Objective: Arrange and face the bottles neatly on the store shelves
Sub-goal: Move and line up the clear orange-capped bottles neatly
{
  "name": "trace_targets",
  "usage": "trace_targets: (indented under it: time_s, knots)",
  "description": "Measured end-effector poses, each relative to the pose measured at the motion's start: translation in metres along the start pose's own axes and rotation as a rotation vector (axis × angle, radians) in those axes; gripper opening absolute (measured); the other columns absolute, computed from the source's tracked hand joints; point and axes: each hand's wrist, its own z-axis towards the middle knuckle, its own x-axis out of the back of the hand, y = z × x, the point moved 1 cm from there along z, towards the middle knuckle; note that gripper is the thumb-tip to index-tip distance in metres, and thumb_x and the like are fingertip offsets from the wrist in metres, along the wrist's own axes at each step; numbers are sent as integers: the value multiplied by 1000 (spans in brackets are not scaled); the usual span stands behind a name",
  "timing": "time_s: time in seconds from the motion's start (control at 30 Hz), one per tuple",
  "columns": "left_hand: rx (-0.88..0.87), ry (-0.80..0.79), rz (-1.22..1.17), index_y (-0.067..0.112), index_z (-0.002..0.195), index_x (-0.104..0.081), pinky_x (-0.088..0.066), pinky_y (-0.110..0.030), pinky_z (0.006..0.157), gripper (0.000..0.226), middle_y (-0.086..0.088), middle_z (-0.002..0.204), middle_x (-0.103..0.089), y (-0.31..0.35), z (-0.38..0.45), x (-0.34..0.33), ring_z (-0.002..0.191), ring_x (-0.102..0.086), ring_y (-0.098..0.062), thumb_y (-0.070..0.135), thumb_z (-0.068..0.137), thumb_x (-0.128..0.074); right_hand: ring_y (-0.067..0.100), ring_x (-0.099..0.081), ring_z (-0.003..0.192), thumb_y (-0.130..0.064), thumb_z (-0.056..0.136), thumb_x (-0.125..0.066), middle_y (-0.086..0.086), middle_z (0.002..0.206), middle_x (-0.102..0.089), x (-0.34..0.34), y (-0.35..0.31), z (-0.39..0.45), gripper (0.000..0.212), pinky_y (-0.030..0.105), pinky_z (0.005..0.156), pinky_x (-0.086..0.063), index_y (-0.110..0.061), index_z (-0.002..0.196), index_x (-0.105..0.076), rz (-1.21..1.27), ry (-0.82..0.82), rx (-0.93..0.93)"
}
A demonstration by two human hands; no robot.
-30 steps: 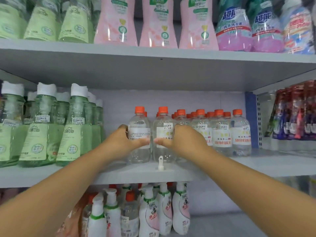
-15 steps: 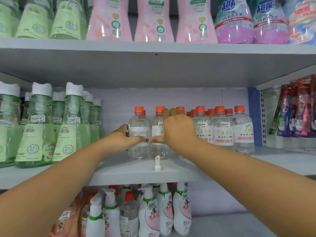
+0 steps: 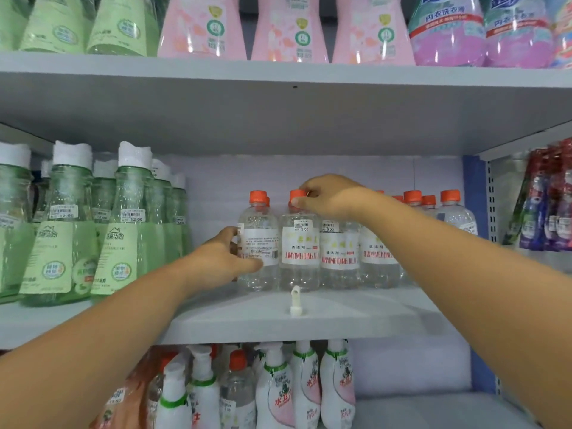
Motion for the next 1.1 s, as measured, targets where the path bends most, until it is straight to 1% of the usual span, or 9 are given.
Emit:
trace_targets:
  time_s: [0.1,0.23,0.4,0.53,0.6,0.7,0.83,0.97,1.1]
  knots:
    - [4,21,3,28,141,-42,-58,-31,87,72,11,107,-66,-2,2,-1,93,-68,-8,39,82,-83,17,-60,108,-56,97,-57,-10,116,-64,-6,4,6,40,31,85,-44,-30,126,-63,92,11,-25]
    - [20,21,23,28,132,-48,-51,-19,71,66,15,105,-63,-1,2,-1,88,-64,-2,47,80,-83,20,-61,104,-59,95,-56,-9,109,-65,-14,4,10,37,38,92,-53,-31,118,-62,69,64,-64]
    - [53,3,14,30,136,-48,-56,-29,92,57,15,112,-68,-4,4,0,98,-68,-6,35,86,-76,22,-57,112,-58,99,-47,-9,110,-68,-28,6,-1,40,36,98,-46,-34,126,-64,48,250,-15]
    - [77,31,56,33,127,-43,-60,-35,89,70,10,107,-68,-7,7,-1,92,-71,-10,49,75,-86,20,-51,122,-51,103,-45,-8,117,-70,-27,2,-6,39,38,117,-32,-34,134,-61,43,269,25]
    - [83,33,63,32,127,-44,-60,-35,87,74,9,105,-68,-6,7,-3,90,-71,-10,54,71,-86,21,-50,122,-49,105,-42,-5,116,-70,-28,1,-9,38,38,119,-27,-33,135,-60,32,279,31]
    - [73,31,56,32,127,-48,-58,-32,87,66,13,107,-67,-5,7,-3,94,-69,-8,54,76,-83,22,-51,123,-49,106,-40,-4,116,-70,-27,-2,-11,40,37,119,-27,-32,135,-61,0,290,19]
    - [64,35,10,30,133,-50,-59,-40,93,62,12,112,-70,-6,8,-2,100,-70,-10,44,81,-80,23,-52,121,-54,104,-40,-6,115,-71,-30,-3,-13,42,38,116,-28,-33,133,-62,-33,345,-4]
    - [68,45,-1,31,127,-49,-61,-42,89,64,7,112,-70,-8,6,-2,99,-71,-14,47,76,-84,26,-43,135,-57,104,-39,-8,119,-70,-37,-1,-16,48,39,118,-26,-33,142,-54,7,358,-1]
    - [60,40,5,31,129,-48,-60,-43,92,67,8,113,-70,-7,5,-2,100,-71,-13,51,75,-84,27,-44,126,-61,99,-42,-8,118,-66,-44,6,-7,47,37,100,-38,-38,139,-53,35,326,-22]
